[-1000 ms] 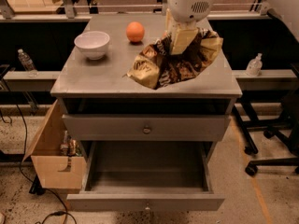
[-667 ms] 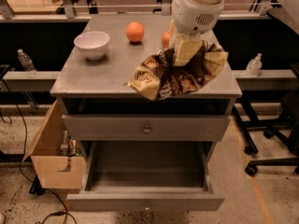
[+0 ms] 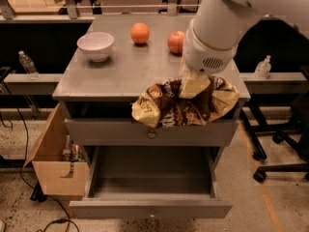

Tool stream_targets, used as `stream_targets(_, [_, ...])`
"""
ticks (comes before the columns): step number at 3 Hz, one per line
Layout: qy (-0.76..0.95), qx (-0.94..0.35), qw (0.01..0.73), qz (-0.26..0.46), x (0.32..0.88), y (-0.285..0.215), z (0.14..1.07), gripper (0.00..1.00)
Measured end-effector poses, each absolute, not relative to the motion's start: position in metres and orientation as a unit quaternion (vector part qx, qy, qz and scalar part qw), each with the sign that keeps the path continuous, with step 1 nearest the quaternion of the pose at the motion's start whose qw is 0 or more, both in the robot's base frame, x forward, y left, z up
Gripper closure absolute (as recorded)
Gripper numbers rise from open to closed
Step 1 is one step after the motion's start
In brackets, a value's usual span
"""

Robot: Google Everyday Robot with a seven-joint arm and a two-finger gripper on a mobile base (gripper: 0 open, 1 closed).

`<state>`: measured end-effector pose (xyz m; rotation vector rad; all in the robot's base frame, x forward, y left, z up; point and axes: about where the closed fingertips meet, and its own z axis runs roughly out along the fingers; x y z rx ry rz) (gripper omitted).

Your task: Place brown chip bag into middle drawer

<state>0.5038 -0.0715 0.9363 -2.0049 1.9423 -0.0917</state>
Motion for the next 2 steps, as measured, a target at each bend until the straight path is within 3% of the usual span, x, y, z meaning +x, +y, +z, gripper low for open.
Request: stream_targets(2, [0.692, -0.692, 0.205, -0.002, 0.511, -0.066, 0.888, 1.0])
